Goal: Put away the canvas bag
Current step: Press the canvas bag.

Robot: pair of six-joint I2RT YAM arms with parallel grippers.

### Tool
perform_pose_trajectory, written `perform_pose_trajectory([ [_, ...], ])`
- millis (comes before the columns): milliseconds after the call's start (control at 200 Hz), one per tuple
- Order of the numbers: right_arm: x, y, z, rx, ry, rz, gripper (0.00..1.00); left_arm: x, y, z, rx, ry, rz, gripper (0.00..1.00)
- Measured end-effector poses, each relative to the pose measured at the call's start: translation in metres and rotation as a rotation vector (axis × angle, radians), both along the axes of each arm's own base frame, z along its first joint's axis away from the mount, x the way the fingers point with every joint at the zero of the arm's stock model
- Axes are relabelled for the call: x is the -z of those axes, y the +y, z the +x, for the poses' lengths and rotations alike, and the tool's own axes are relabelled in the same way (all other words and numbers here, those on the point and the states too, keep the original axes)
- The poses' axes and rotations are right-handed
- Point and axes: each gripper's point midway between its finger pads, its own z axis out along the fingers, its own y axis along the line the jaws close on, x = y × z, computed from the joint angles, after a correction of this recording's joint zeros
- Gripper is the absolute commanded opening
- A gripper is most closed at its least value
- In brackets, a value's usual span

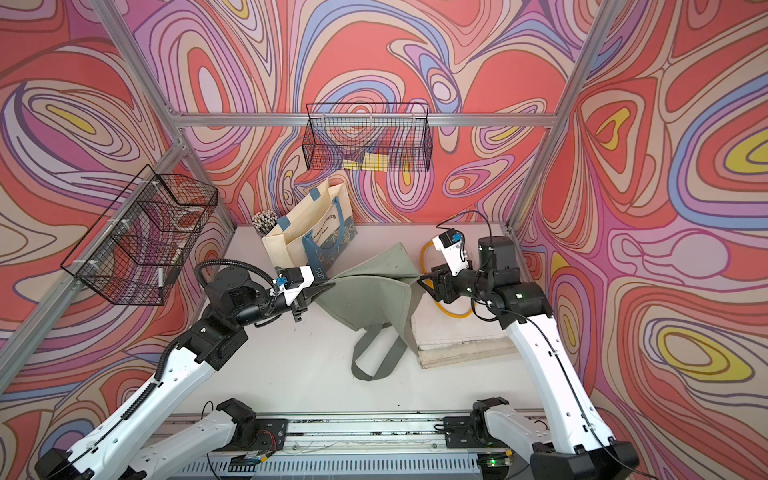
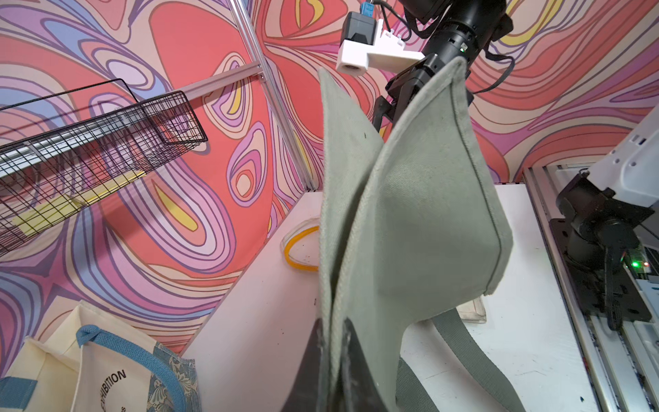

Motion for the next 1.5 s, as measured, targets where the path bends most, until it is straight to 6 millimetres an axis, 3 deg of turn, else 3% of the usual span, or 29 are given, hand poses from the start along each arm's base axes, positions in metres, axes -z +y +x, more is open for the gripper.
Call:
perform_pose_trajectory([
  [341, -0.031, 0.033, -0.007, -0.169, -0.036, 0.248, 0.55, 0.004, -0.007, 0.001, 0.042, 0.042, 0.014, 0.0],
  [506, -0.025, 0.038, -0.006, -0.199, -0.023, 0.305, 0.55, 0.005, -0.008, -0.002, 0.061, 0.05, 0.055, 0.0],
  [701, 0.005, 0.044, -0.009, -0.221, 0.043, 0.338, 0.55, 0.017, -0.007, -0.004, 0.078, 0.095, 0.133, 0.15],
  [966, 0.041, 0.048, -0.011, -0.212, 0.155, 0.344, 0.53, 0.051, -0.017, -0.019, 0.133, 0.169, 0.252, 0.48],
  [1307, 0.048, 0.065, -0.014, -0.242, 0.168, 0.326, 0.51, 0.047, -0.028, -0.019, 0.122, 0.231, 0.384, 0.64],
  [1502, 0.054, 0.069, -0.02, -0.255, 0.184, 0.303, 0.51, 0.031, -0.027, -0.011, 0.077, 0.242, 0.428, 0.75],
])
